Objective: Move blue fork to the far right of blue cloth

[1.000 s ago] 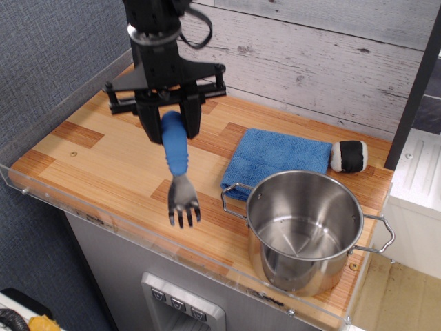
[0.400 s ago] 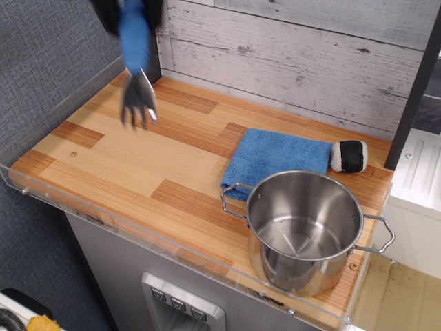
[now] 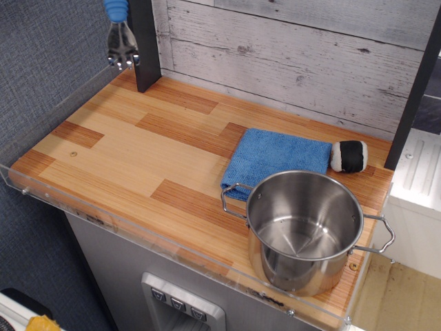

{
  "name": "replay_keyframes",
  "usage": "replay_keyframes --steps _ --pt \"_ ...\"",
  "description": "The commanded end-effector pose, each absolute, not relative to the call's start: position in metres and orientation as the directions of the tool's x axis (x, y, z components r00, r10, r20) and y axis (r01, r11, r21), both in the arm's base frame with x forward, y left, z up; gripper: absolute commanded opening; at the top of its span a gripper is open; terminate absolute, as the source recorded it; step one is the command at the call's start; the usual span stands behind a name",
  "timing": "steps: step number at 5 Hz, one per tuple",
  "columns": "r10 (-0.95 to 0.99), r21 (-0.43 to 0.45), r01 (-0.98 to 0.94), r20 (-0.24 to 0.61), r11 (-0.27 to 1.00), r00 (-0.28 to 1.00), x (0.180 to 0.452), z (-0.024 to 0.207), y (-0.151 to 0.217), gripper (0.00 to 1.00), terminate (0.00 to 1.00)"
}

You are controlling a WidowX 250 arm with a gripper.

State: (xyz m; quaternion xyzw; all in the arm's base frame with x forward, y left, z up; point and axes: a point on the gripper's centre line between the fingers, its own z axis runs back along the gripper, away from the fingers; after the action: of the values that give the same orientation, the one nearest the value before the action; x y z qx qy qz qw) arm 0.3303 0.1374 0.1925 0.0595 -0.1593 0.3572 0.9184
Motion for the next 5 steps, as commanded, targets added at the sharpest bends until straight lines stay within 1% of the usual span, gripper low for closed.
replay_keyframes --steps 1,2,3,5 --pt "0.609 0.031 -0.66 0.356 0.751 0.709 0.37 0.152 0.138 0.0 0.0" --pt "0.608 0.07 -0.664 0.341 0.744 0.717 0.384 0.121 0.141 0.0 0.0" --pt "0.608 0.11 -0.667 0.325 0.737 0.725 0.393 0.097 0.142 0.0 0.0" --pt "0.595 0.167 -0.652 0.29 0.739 0.749 0.399 0.058 0.152 0.0 0.0"
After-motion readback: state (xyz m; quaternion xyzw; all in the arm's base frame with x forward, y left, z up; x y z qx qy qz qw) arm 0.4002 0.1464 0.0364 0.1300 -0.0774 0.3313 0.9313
